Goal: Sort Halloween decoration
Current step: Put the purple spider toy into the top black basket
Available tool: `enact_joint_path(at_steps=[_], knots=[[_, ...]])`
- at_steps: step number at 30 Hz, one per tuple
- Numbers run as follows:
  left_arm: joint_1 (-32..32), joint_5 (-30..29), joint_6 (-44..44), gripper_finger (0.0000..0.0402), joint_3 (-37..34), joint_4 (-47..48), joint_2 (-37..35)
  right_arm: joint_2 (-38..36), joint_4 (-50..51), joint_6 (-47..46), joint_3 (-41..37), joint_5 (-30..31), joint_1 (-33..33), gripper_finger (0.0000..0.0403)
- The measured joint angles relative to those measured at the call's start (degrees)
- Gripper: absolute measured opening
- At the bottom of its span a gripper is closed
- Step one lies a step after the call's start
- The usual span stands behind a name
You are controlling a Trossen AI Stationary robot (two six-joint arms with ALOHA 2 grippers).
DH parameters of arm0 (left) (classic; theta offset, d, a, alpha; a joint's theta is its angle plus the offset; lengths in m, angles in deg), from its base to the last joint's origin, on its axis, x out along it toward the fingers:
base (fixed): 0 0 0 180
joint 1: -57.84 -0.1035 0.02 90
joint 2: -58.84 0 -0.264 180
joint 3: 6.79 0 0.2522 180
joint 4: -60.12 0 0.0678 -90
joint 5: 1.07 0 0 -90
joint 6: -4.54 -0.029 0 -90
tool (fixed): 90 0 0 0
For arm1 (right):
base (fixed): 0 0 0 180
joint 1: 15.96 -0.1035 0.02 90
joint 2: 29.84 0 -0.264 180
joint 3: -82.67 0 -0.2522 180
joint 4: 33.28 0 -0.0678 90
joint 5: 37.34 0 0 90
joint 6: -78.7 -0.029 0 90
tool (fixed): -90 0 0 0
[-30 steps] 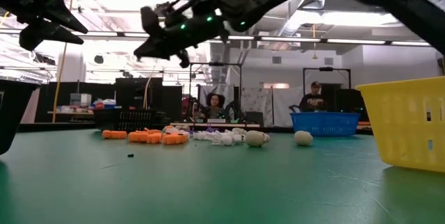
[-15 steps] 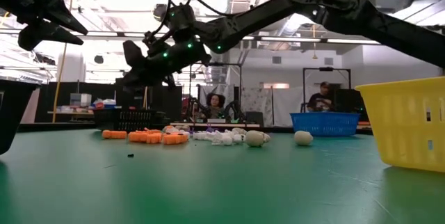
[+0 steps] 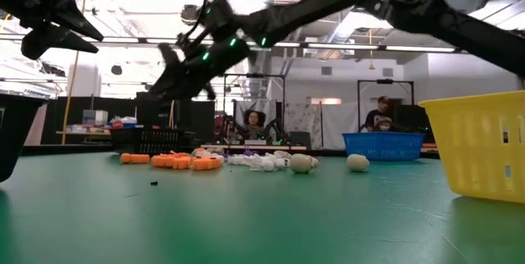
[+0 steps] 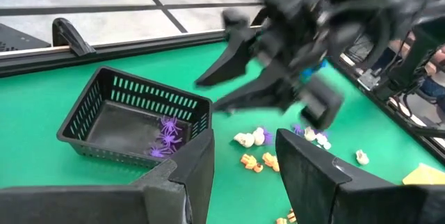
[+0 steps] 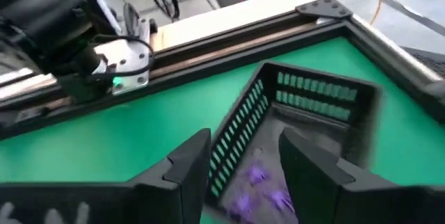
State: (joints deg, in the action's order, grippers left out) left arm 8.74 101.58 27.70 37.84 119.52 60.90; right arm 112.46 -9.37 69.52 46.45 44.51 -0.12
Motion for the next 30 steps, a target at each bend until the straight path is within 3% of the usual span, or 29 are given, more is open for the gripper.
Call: enact_joint_path(at_steps=[9,14,18,24,30], knots=[[0.0,0.0,0.0,0.0143,0.0,0.0,0.0,-13.0,36.4,18.6,0.1,-0.6,2.8,0.0177],[0.0,0.0,0.0,0.0143,0.0,0.1,0.0,-15.7,56.8,23.8,0.0,-0.7,3.4,0.0161],[0.0,0.0,0.0,0.0143,0.0,0.1,0.0,-16.2,67.0,24.7,-3.4,-2.9,3.2,0.0149],[0.0,0.0,0.0,0.0143,0.0,0.1,0.0,-25.1,64.1,23.6,-23.2,-6.7,0.7,0.0134],[0.0,-1.0,0.0,0.0143,0.0,0.2,0.0,-41.5,37.6,10.1,-51.3,-5.1,-2.4,0.0124]])
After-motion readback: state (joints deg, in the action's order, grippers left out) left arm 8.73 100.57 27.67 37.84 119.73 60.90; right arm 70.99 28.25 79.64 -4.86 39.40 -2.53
